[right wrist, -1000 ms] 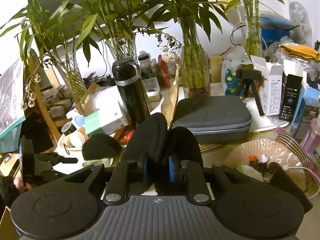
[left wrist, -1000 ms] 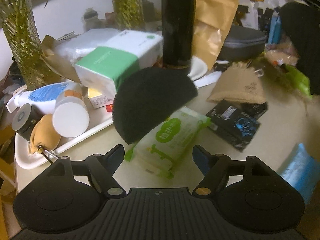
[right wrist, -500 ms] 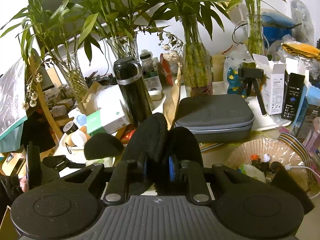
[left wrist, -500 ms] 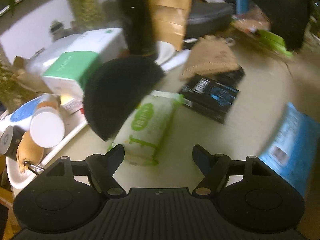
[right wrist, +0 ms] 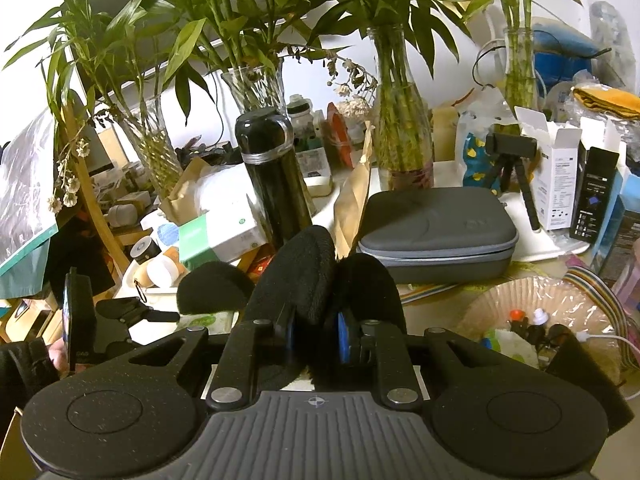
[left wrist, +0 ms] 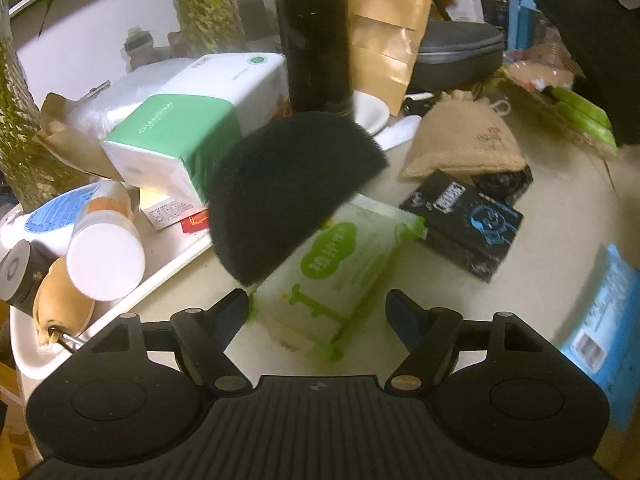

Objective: Organize soft objects
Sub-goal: 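Lower the left tool onto the green-and-white wipes pack and close it, then carry the wipes pack to the box with the left tool while the right tool carries the black item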

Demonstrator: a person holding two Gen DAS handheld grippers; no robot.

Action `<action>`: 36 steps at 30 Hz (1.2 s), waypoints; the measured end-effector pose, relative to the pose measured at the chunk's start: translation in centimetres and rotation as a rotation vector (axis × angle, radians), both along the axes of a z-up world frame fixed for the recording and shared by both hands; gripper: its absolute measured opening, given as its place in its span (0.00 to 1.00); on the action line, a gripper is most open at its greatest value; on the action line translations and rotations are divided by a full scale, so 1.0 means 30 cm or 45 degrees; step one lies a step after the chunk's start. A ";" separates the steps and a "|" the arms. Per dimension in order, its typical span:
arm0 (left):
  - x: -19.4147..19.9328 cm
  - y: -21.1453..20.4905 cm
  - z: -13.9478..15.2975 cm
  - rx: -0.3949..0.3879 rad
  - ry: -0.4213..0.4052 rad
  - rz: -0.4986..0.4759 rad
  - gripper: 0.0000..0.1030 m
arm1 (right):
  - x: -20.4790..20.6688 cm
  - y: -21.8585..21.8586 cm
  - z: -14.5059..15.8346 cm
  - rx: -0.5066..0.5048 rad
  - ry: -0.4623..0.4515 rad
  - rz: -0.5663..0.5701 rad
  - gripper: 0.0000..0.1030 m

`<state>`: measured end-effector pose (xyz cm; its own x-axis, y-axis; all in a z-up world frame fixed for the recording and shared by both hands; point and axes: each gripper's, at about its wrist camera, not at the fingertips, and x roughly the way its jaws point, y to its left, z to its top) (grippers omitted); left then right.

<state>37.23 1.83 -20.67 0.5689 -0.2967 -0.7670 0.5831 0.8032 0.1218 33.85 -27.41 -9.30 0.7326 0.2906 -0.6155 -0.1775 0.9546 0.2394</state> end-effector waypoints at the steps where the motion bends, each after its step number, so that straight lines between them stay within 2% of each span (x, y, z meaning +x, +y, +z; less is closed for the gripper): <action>1: 0.002 -0.003 -0.001 0.000 -0.003 0.001 0.74 | 0.002 0.000 0.000 0.000 0.001 -0.001 0.23; 4: -0.004 -0.011 0.002 0.008 0.012 -0.017 0.74 | 0.003 -0.001 0.000 0.001 0.002 -0.002 0.23; 11: -0.049 -0.048 0.026 0.058 0.125 -0.230 0.73 | 0.003 0.001 0.002 0.005 0.000 0.000 0.23; 16: -0.025 -0.044 0.029 0.020 0.040 -0.140 0.74 | 0.002 0.004 0.004 0.008 0.001 0.006 0.23; 26: 0.021 -0.087 -0.012 -0.017 0.052 -0.112 0.74 | 0.011 0.002 -0.002 0.018 0.014 0.013 0.23; 28: 0.017 -0.088 -0.009 -0.011 0.057 -0.120 0.68 | 0.011 0.002 -0.001 0.022 0.013 0.014 0.23; 29: 0.013 -0.088 -0.005 -0.006 0.059 -0.128 0.57 | 0.010 0.000 -0.001 0.023 0.013 0.015 0.23; 31: 0.009 -0.084 0.008 0.005 0.085 -0.142 0.48 | 0.010 -0.001 -0.001 0.025 0.013 0.016 0.23; 36: -0.018 -0.079 0.013 0.025 0.129 -0.179 0.47 | 0.007 -0.003 0.000 0.026 0.012 0.013 0.23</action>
